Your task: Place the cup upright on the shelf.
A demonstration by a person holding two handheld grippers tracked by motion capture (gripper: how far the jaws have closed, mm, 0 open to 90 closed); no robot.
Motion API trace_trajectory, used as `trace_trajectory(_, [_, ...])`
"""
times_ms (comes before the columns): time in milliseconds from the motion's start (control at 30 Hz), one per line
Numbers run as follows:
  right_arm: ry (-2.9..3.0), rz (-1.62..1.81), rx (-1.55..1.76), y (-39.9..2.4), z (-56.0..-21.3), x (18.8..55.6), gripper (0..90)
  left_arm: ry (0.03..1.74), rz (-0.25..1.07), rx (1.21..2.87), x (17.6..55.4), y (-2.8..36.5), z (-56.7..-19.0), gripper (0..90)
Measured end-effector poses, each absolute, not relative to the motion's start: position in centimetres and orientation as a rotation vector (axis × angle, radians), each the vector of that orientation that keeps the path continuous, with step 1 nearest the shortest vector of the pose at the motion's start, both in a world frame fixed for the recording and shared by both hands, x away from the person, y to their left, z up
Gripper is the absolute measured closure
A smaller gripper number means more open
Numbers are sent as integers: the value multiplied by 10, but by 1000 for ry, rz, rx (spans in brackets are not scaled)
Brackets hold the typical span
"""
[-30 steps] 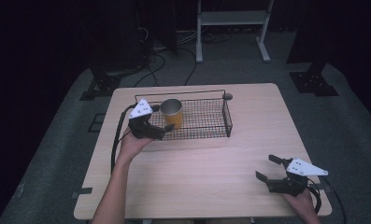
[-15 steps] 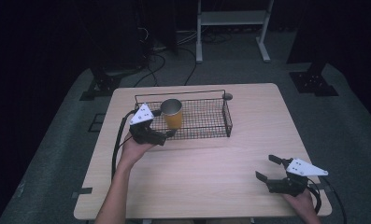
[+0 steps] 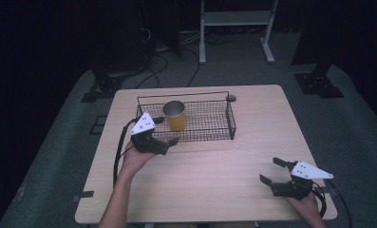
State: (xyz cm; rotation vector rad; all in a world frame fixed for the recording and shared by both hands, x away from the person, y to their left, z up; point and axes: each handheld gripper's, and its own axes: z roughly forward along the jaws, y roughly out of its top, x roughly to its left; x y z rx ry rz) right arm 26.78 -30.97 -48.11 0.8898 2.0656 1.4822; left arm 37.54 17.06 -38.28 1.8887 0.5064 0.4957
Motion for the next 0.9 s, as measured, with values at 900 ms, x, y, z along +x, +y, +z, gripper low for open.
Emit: trace_trajectory(900, [2067,1478,888,-309,-481,268,136,502,478,1872,347,173,-397,36])
